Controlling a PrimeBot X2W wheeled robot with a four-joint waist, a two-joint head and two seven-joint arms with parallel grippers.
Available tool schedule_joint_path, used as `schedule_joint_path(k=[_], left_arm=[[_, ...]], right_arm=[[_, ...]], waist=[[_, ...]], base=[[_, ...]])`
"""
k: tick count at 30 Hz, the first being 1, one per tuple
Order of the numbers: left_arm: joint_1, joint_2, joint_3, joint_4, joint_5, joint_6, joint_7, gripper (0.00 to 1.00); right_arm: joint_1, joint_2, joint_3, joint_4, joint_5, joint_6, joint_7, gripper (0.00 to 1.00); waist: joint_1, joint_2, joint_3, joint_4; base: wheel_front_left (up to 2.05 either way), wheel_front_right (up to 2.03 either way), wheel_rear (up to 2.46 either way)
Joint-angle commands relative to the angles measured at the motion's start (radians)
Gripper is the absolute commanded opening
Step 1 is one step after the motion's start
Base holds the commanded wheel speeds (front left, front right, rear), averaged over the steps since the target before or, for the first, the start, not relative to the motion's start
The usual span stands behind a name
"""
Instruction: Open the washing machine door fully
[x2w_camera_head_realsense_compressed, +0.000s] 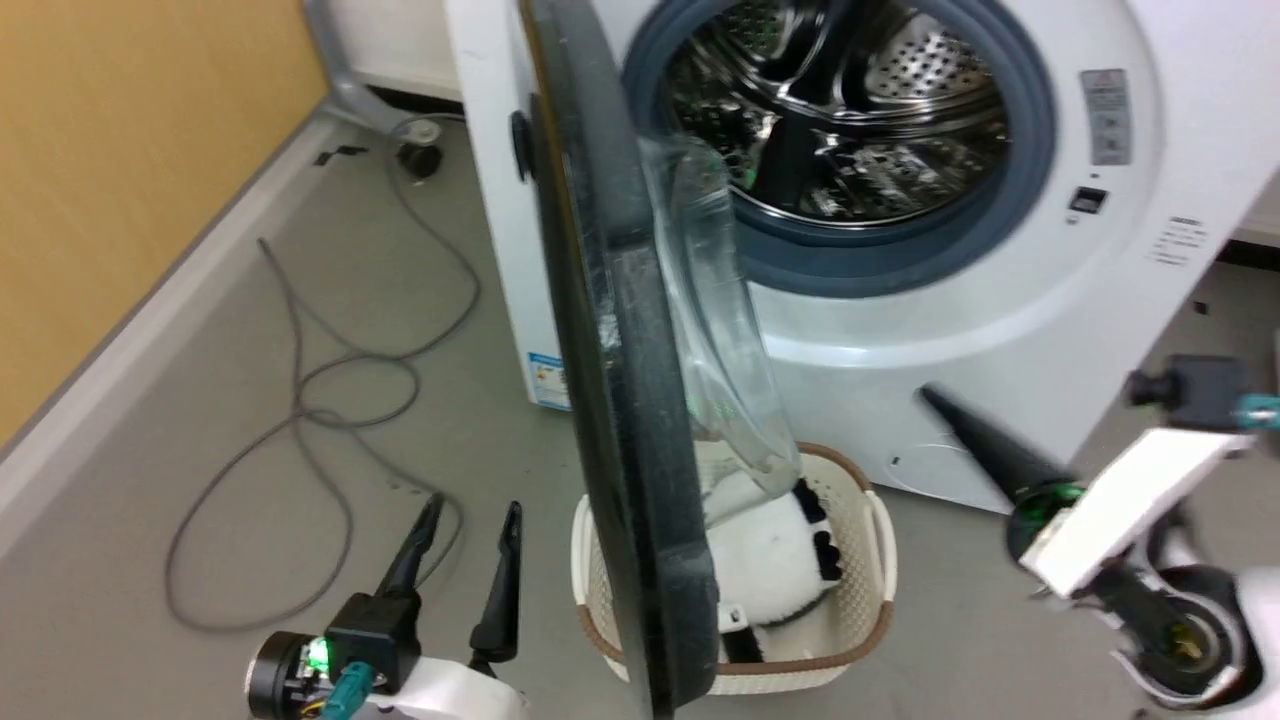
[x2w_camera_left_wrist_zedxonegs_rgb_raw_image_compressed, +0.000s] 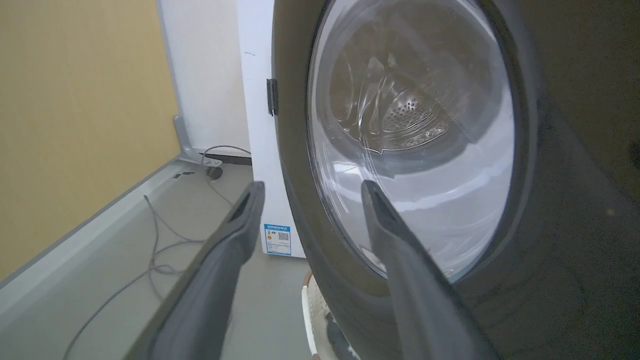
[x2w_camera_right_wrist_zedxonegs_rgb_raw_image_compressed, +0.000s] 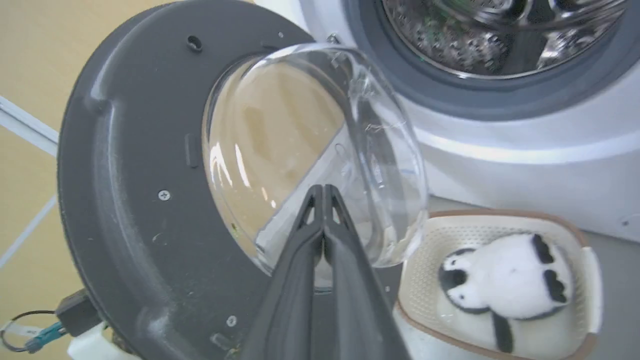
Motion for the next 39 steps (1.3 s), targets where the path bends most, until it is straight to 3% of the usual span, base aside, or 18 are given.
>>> schedule_joint_path(k=[1, 6, 10, 13, 18, 25, 26, 27, 37, 38, 39], left_arm=[[0.008, 0.005, 0.016, 0.001, -0.002, -0.002, -0.006, 1.0], [0.021, 0.012, 0.052, -0.007, -0.001, -0.008, -0.006, 1.0], [0.032, 0.016, 0.082, -0.017, -0.001, -0.01, -0.006, 1.0], [0.04, 0.016, 0.1, -0.026, -0.001, -0.014, -0.006, 1.0], [0.053, 0.014, 0.112, -0.034, 0.004, -0.027, -0.006, 1.0], [0.068, 0.011, 0.107, -0.024, 0.0, -0.052, -0.006, 1.0], [0.068, 0.011, 0.106, -0.022, 0.001, -0.054, -0.006, 1.0], [0.067, 0.011, 0.107, -0.02, 0.002, -0.057, -0.006, 1.0], [0.063, 0.007, 0.111, -0.036, 0.01, -0.066, -0.006, 1.0], [0.063, 0.006, 0.112, -0.04, 0.009, -0.066, -0.006, 0.97], [0.064, 0.006, 0.113, -0.045, 0.009, -0.066, -0.006, 0.81]], right_arm=[[0.007, -0.056, 0.014, -0.033, -0.091, 0.004, -0.094, 0.0], [0.05, -0.187, 0.076, -0.062, -0.338, 0.004, -0.372, 0.0], [0.108, -0.2, 0.051, -0.042, -0.48, 0.004, -0.555, 0.0], [0.166, -0.17, 0.0, -0.028, -0.58, 0.004, -0.644, 0.0], [0.26, -0.044, -0.117, -0.022, -0.681, 0.004, -0.709, 0.0], [0.344, 0.071, -0.136, -0.031, -0.782, 0.004, -0.725, 0.0], [0.351, 0.081, -0.142, -0.019, -0.795, 0.004, -0.73, 0.38], [0.357, 0.093, -0.152, -0.003, -0.803, 0.004, -0.732, 1.0], [0.374, 0.131, -0.171, 0.102, -0.791, 0.004, -0.779, 1.0], [0.372, 0.132, -0.173, 0.108, -0.776, 0.004, -0.782, 1.0], [0.371, 0.132, -0.173, 0.113, -0.769, 0.004, -0.785, 1.0]], waist=[[0.0, 0.0, -0.004, -0.031], [0.0, 0.0, -0.005, -0.087], [0.0, 0.0, -0.006, -0.12], [0.0, 0.0, -0.008, -0.137], [0.0, 0.0, -0.013, -0.151], [0.0, 0.0, -0.002, -0.154], [0.0, 0.0, 0.0, -0.153], [0.0, 0.0, 0.001, -0.154], [0.0, 0.0, -0.003, -0.142], [0.0, 0.0, -0.004, -0.141], [0.0, 0.0, -0.005, -0.139]], base=[[0.0, 0.0, 0.0], [0.0, 0.0, 0.0], [0.0, 0.0, 0.0], [0.0, 0.0, 0.0], [0.0, 0.0, 0.0], [0.0, 0.0, 0.0], [0.0, 0.0, 0.0], [0.0, 0.0, 0.0], [0.0, 0.0, 0.0], [0.0, 0.0, 0.0], [0.0, 0.0, 0.0]])
